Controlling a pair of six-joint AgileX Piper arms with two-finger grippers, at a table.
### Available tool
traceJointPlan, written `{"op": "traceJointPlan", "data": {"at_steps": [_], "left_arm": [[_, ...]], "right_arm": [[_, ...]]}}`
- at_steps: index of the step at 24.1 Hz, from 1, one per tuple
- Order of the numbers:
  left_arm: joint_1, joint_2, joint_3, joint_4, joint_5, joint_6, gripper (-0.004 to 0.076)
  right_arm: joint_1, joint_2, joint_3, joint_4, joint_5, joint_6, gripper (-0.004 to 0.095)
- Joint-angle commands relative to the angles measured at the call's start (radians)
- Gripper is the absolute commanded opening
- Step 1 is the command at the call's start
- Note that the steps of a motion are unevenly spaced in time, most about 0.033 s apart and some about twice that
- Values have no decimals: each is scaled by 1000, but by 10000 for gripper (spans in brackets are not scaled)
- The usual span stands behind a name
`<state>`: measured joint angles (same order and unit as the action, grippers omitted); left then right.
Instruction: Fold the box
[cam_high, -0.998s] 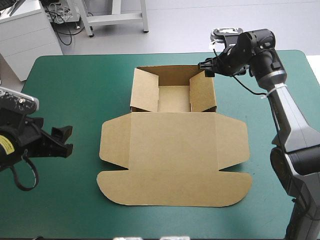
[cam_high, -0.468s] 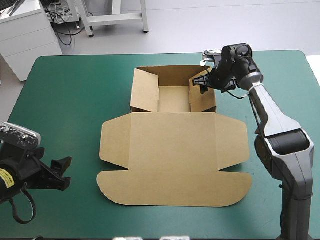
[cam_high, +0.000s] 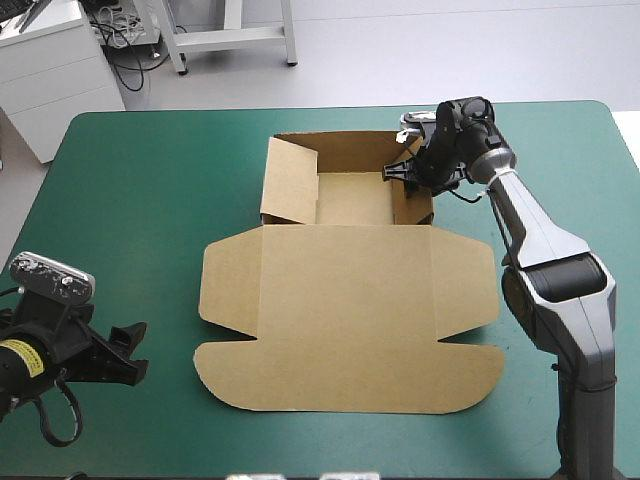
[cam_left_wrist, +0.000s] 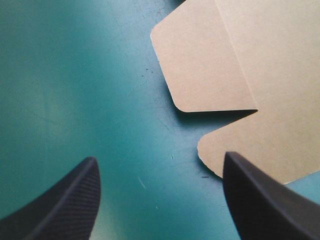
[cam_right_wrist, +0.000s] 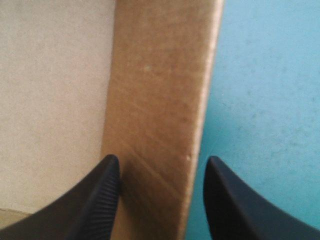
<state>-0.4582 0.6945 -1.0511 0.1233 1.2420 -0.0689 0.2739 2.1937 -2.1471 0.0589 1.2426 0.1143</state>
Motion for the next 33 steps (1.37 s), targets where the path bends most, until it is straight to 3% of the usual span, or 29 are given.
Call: {"op": "traceJointPlan", "data": {"at_steps": [1, 2, 3, 11, 17, 33], "left_arm": [[-6, -1, -25, 13, -56, -1, 488], [-6, -1, -25, 30, -48, -1, 488], [-6, -1, -25, 45, -44, -1, 488], [-6, -1, -25, 72, 11, -8, 488], [-6, -1, -25, 72, 22, -1, 488], [-6, -1, -25, 74, 54, 1, 488]], "right_arm": [[-5, -50, -26, 2, 5, -20, 181], [-5, -50, -26, -2, 5, -25, 34], [-5, -50, -26, -13, 5, -25, -26], [-63, -98, -26, -101, 5, -50, -18], [-159, -156, -26, -279, 5, -61, -18], [-552, -171, -26, -251, 0, -103, -17]]}}
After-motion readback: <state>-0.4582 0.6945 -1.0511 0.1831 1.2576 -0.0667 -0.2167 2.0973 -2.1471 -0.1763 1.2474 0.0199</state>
